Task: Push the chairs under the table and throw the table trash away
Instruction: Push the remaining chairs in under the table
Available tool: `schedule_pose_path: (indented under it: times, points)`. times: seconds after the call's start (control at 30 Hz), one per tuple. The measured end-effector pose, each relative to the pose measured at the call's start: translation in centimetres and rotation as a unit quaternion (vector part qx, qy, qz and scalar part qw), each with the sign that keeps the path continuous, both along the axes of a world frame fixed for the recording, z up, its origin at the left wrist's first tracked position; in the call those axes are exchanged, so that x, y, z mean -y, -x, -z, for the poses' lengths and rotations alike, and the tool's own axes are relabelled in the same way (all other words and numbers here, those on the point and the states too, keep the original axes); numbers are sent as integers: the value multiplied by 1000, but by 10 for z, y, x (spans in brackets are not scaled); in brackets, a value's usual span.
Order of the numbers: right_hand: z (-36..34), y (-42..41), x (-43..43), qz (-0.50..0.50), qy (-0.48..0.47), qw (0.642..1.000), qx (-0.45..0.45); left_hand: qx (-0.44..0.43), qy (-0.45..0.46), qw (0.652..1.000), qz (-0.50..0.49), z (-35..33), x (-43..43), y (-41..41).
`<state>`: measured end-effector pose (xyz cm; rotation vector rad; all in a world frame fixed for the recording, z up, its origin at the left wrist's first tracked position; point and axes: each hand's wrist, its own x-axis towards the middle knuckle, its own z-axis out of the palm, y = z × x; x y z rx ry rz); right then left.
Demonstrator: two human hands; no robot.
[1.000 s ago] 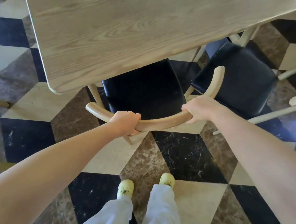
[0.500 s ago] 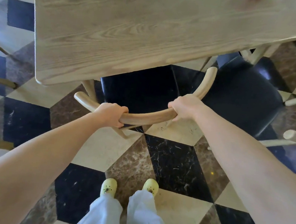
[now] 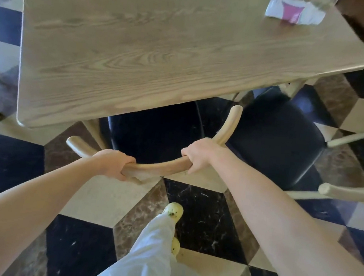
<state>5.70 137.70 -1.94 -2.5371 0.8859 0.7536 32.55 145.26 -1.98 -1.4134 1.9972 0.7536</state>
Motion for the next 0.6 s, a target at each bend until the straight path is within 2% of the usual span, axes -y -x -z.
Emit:
schedule_pose_path:
  times: [0.1,0.2,0.27,0.33,0.47,0.6]
  points:
    - [-4,-1,13,39,-100,994,-29,10,-97,995,14,-9,13,1]
    - [-9,2,26,65,-183,980,-52,62,-237,969,17,-21,35,15]
    - [-8,4,30,65,-207,974,-63,128,-283,949,56,-28,50,31]
    - [-10,6,33,78,-231,968,-62,152,-306,937,77,-34,62,48]
    - [-22,12,40,98,-263,958,-58,85,-364,927,-30,-43,78,70]
    - [-42,44,54,110,-224,967,-41,-4,-342,931,-128,-52,95,97]
